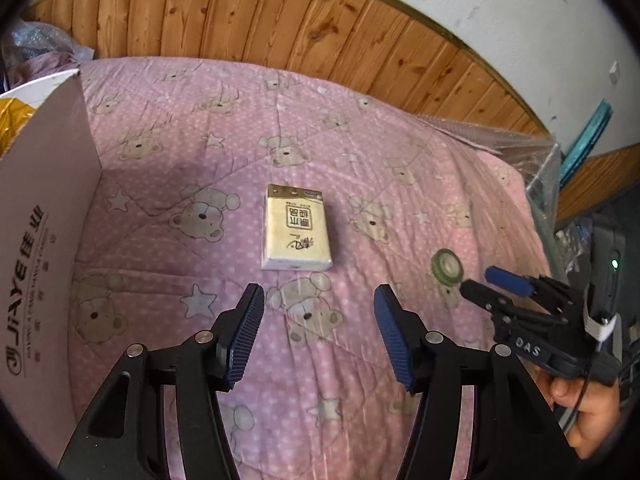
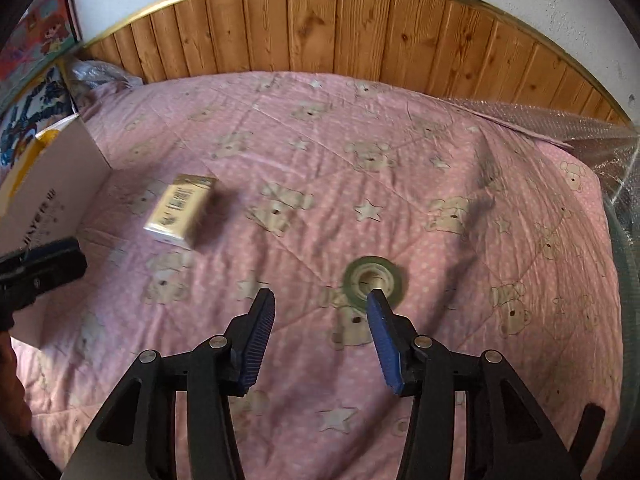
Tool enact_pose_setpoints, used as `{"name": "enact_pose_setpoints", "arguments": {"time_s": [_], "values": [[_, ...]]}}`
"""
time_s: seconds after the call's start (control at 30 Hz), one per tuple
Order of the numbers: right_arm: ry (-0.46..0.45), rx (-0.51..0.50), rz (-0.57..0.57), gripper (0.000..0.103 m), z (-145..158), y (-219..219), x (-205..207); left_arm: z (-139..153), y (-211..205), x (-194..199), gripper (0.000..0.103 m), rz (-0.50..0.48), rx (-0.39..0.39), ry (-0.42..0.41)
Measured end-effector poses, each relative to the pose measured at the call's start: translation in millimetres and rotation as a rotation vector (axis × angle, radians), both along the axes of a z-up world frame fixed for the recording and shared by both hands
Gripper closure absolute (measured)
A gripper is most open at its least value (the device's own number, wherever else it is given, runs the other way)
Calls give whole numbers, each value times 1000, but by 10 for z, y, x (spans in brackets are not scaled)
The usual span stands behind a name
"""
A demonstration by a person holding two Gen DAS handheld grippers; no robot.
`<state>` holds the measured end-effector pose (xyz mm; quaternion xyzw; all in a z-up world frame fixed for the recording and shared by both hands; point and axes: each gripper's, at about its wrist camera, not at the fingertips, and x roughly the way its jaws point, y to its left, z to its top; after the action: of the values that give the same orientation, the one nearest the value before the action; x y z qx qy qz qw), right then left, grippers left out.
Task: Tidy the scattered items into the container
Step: 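Move both grippers back toward the tissue pack and tape roll, then grasp the beige tissue pack with the left gripper while the right gripper grasps the green tape roll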
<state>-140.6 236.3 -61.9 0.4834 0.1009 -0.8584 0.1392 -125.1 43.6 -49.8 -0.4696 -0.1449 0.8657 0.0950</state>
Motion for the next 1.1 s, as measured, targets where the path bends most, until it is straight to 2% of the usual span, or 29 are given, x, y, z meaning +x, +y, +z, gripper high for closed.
{"name": "enact_pose_setpoints", "arguments": {"time_s": [0.1,0.23,0.33,0.47,0.57,0.63,0.83,1.0,1.07,1.1], "values": [[-26,-1,8,53,-157,120,-81,-161,49,-270,42,29,-8,-21],[-14,-12,18,45,-254,201,-167,-340,109,-504,40,44,-28,-40],[-14,-13,34,43,-349,194,-322,-503,149,-635,39,65,-60,-63],[-32,16,26,41,-540,174,-458,-553,228,-694,36,74,-107,-22],[-53,-18,3,53,-569,259,-479,-566,234,-743,38,83,-104,-13],[-76,-33,-16,87,-534,305,-500,-566,244,-745,47,84,-127,-7],[-131,-131,-68,95,-460,434,-546,-539,187,-611,50,70,-117,-27],[-137,-162,-66,95,-371,431,-566,-512,101,-455,51,73,-98,-40],[-174,-191,-74,91,-400,454,-597,-497,78,-404,50,67,-73,-45],[-190,-217,-97,77,-412,503,-616,-488,74,-380,50,63,-66,-45]]}}
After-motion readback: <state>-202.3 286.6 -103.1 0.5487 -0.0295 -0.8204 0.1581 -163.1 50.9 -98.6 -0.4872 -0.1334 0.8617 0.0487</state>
